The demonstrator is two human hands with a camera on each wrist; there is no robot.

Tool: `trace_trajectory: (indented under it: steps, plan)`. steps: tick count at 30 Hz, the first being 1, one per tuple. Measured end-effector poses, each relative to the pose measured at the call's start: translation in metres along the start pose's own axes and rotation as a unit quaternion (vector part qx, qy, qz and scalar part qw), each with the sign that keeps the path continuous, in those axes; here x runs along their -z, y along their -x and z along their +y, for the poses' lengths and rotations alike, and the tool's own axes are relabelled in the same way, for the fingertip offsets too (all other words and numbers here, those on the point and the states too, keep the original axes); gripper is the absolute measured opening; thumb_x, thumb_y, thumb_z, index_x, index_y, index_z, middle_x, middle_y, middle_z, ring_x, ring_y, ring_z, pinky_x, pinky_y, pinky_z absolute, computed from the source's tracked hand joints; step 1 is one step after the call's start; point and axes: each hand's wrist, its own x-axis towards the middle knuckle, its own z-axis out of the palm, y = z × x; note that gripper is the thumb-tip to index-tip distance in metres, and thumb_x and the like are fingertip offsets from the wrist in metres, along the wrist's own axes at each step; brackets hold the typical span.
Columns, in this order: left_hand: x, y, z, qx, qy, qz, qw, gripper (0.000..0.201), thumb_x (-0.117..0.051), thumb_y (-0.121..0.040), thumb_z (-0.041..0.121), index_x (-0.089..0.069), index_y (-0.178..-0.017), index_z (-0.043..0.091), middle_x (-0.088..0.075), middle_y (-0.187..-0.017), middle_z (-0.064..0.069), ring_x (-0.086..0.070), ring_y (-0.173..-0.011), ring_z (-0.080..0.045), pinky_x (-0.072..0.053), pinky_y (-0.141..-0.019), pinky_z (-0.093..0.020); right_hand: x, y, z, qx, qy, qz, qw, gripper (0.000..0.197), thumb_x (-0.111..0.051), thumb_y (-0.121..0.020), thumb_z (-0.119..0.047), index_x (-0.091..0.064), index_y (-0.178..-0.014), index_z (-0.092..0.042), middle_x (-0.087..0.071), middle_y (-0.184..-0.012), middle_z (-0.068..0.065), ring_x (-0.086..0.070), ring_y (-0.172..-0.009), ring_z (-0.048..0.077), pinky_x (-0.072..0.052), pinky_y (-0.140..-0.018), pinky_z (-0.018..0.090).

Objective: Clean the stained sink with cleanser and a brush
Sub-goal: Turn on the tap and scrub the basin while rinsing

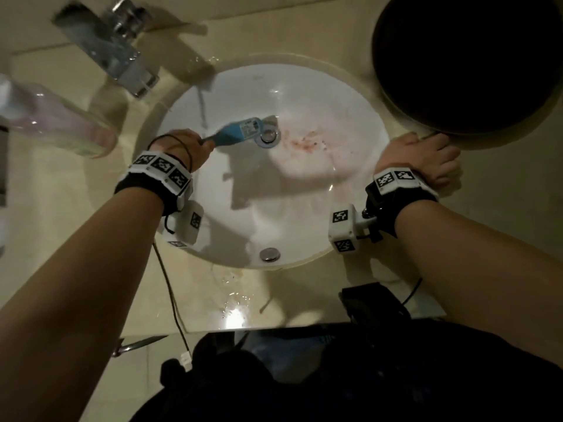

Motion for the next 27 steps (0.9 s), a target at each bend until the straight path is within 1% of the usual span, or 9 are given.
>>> trace_trajectory:
  steps: [2,5,7,9,14,17,21,24,27]
  plan:
    - [0.005,0.008,-0.009,0.012,-0.019,0.016,1.0,0.042,-0.037,-0.097,0.037,-0.058,-0.113,0.004,-0.06,-0.113,-0.018,-0.058,-0.103,-0.033,-0.045,-0.088,-0.039,0.0,0.001,0.0,0.005,-0.004,0.0,1.0,0.042,-0.037,-0.089,-0.03,-0.045,-0.124,-0.008,-0.041,-0.136,0.014,-0.036,-0.127,0.028,-0.024,-0.102,0.039]
    - [0.01,0.015,-0.021,0.018,-0.03,0.043,0.998,0.032,-0.04,-0.096,0.024,-0.056,-0.115,0.004,-0.06,-0.108,-0.018,-0.059,-0.099,-0.033,-0.048,-0.085,-0.039,0.0,0.001,0.001,0.01,-0.009,0.0,1.0,0.042,-0.037,-0.089,-0.03,-0.045,-0.123,-0.008,-0.042,-0.136,0.013,-0.036,-0.126,0.029,-0.025,-0.102,0.039]
    - [0.014,0.019,-0.029,0.019,-0.043,0.068,0.997,0.03,-0.042,-0.096,0.022,-0.055,-0.116,0.005,-0.06,-0.111,-0.018,-0.058,-0.101,-0.034,-0.046,-0.081,-0.038,0.001,0.001,0.002,0.011,-0.009,0.0,1.0,0.042,-0.037,-0.09,-0.03,-0.044,-0.125,-0.007,-0.042,-0.136,0.014,-0.036,-0.127,0.03,-0.023,-0.104,0.04]
    - [0.02,0.022,-0.036,0.02,-0.054,0.093,0.994,0.028,-0.044,-0.096,0.021,-0.056,-0.116,0.005,-0.06,-0.111,-0.019,-0.058,-0.101,-0.036,-0.046,-0.082,-0.039,0.002,0.002,0.002,0.014,-0.007,-0.001,1.0,0.043,-0.037,-0.09,-0.029,-0.043,-0.126,-0.005,-0.041,-0.137,0.014,-0.036,-0.126,0.03,-0.022,-0.105,0.04]
    - [0.035,0.029,-0.053,0.008,-0.093,0.135,0.986,0.022,-0.047,-0.093,0.013,-0.059,-0.106,0.0,-0.059,-0.101,-0.023,-0.058,-0.095,-0.037,-0.048,-0.082,-0.042,0.005,0.001,0.003,0.015,-0.008,-0.01,1.0,0.041,-0.036,-0.092,-0.028,-0.042,-0.126,-0.005,-0.04,-0.137,0.015,-0.036,-0.126,0.03,-0.022,-0.102,0.039]
    - [0.046,0.035,-0.063,0.013,-0.112,0.144,0.983,0.019,-0.051,-0.091,0.011,-0.06,-0.106,0.002,-0.056,-0.091,-0.017,-0.057,-0.086,-0.034,-0.049,-0.079,-0.04,0.004,0.001,0.004,0.018,-0.001,-0.009,1.0,0.042,-0.034,-0.093,-0.028,-0.042,-0.127,-0.005,-0.04,-0.137,0.015,-0.037,-0.125,0.03,-0.024,-0.102,0.039]
    - [0.054,0.042,-0.077,0.009,-0.135,0.165,0.977,0.019,-0.049,-0.092,0.014,-0.059,-0.106,0.005,-0.049,-0.085,-0.011,-0.058,-0.088,-0.036,-0.046,-0.076,-0.04,0.005,-0.001,0.005,0.027,0.005,-0.01,1.0,0.042,-0.032,-0.094,-0.027,-0.041,-0.128,-0.004,-0.04,-0.137,0.016,-0.036,-0.126,0.031,-0.022,-0.103,0.039]
    - [0.057,0.047,-0.085,0.009,-0.142,0.177,0.974,0.023,-0.047,-0.092,0.018,-0.06,-0.106,0.005,-0.056,-0.091,-0.016,-0.058,-0.091,-0.039,-0.047,-0.079,-0.047,0.004,-0.001,0.006,0.022,0.005,-0.008,1.0,0.041,-0.032,-0.094,-0.027,-0.043,-0.126,-0.005,-0.041,-0.136,0.017,-0.037,-0.125,0.033,-0.023,-0.103,0.04]
    - [0.057,0.05,-0.088,0.001,-0.145,0.193,0.97,0.026,-0.046,-0.092,0.017,-0.059,-0.11,0.003,-0.059,-0.101,-0.02,-0.057,-0.097,-0.041,-0.045,-0.078,-0.047,0.003,-0.002,0.006,0.021,0.002,-0.005,1.0,0.041,-0.032,-0.093,-0.027,-0.045,-0.124,-0.004,-0.043,-0.135,0.017,-0.039,-0.124,0.034,-0.025,-0.104,0.04]
